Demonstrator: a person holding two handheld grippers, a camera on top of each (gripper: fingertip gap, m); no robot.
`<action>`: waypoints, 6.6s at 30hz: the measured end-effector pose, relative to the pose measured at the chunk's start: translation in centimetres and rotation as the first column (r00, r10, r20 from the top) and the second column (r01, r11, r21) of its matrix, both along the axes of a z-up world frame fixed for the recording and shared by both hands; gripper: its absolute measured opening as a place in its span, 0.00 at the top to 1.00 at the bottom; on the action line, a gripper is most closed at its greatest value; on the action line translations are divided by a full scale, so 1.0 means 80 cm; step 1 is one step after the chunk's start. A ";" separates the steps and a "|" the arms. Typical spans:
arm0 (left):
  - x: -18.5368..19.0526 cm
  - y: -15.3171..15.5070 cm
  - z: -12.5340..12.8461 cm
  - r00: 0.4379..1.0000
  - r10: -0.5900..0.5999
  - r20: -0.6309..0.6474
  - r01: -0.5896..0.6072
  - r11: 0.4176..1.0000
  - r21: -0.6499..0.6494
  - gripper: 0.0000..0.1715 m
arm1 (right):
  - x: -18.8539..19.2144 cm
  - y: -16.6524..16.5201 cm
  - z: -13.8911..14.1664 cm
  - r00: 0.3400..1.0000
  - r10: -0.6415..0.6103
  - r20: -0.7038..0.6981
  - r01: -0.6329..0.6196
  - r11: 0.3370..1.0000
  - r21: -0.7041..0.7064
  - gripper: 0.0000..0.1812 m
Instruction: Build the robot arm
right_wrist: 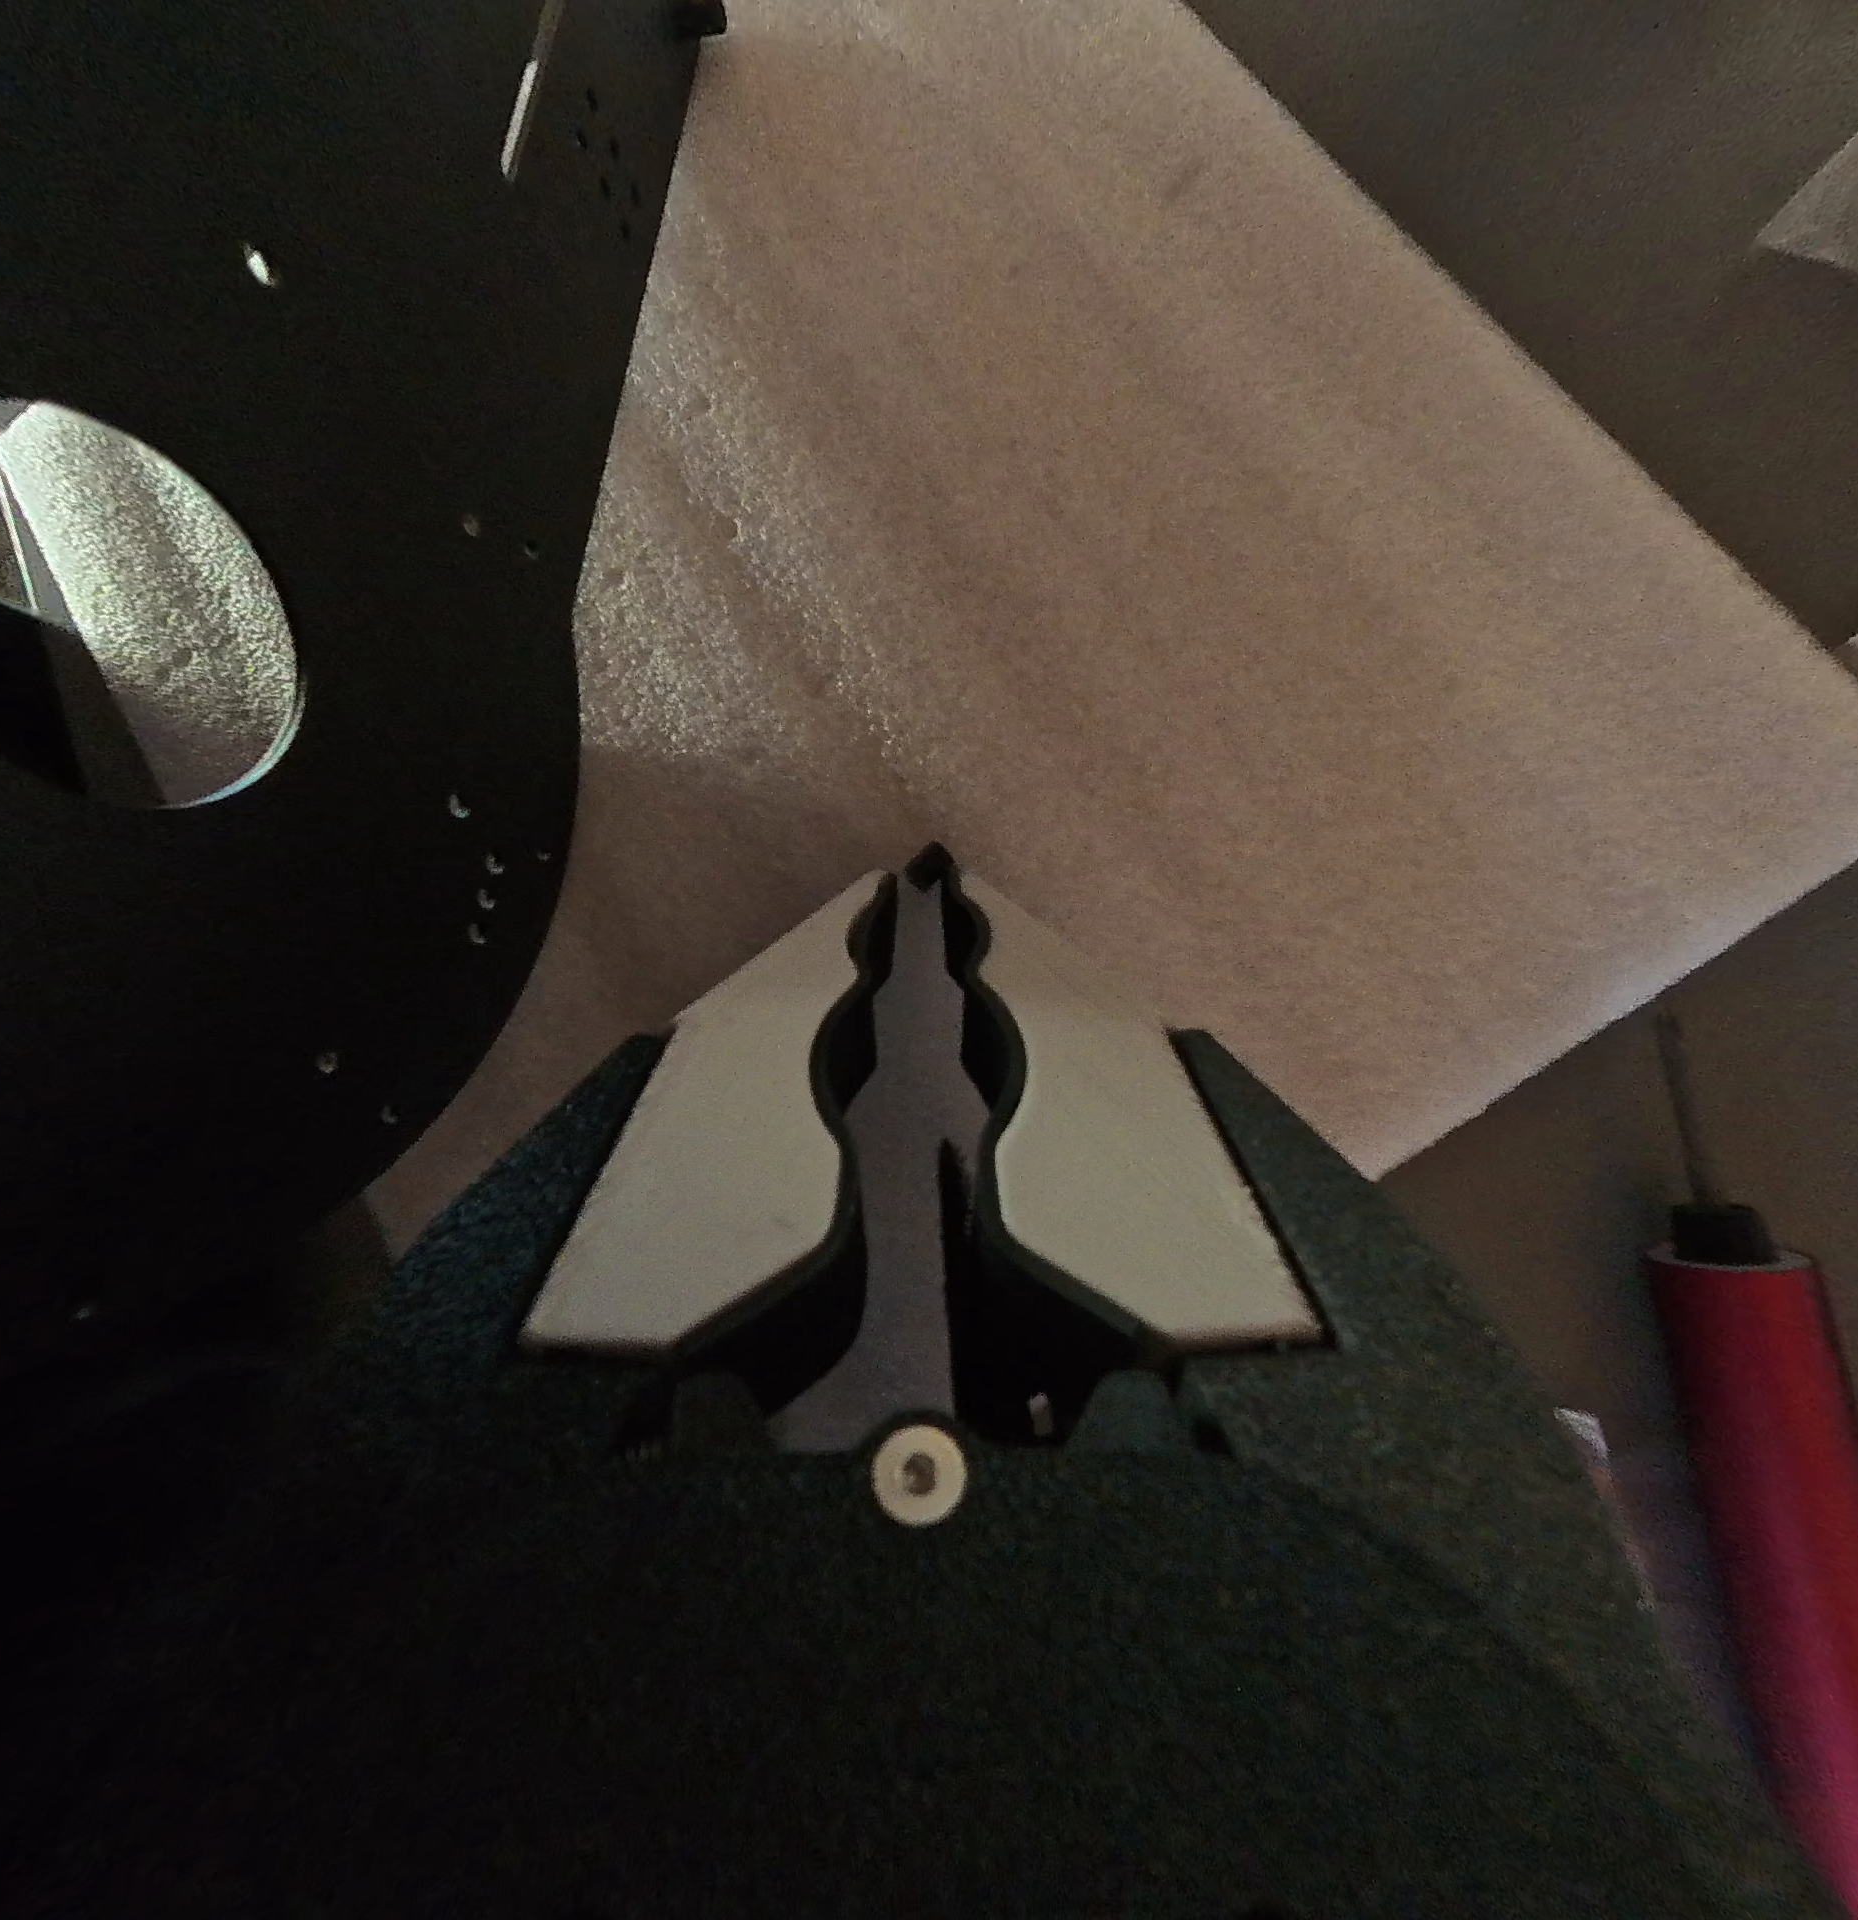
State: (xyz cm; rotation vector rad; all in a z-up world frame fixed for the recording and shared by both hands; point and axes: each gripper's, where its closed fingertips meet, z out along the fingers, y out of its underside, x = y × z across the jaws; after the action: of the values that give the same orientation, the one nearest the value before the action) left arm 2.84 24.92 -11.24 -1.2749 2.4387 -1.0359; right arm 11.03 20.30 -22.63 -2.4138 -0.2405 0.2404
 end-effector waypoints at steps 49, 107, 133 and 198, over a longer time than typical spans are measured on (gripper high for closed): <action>0.007 0.001 0.000 0.998 0.011 -0.055 -0.012 1.000 -0.009 0.88 | -0.094 0.062 0.156 0.385 0.763 0.520 -0.913 0.230 0.338 0.98; 0.007 0.001 0.001 0.999 0.007 -0.045 -0.008 1.000 -0.016 0.89 | -0.095 0.059 0.157 0.257 0.965 0.058 -0.955 0.244 0.169 0.97; 0.008 0.001 0.000 0.998 0.013 -0.055 -0.014 1.000 -0.021 0.89 | -0.105 0.056 0.164 0.203 0.948 0.245 -0.867 0.058 0.494 0.98; 0.012 0.001 0.000 0.997 0.004 -0.075 -0.006 1.000 -0.016 0.89 | -0.092 0.040 0.132 0.058 0.955 0.290 -0.994 0.083 -0.076 0.75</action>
State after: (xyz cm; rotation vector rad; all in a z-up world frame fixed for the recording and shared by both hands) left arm 3.82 25.04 -11.25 -1.3480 2.4852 -1.0271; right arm 3.66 23.52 -12.10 -1.6352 -2.0390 0.4609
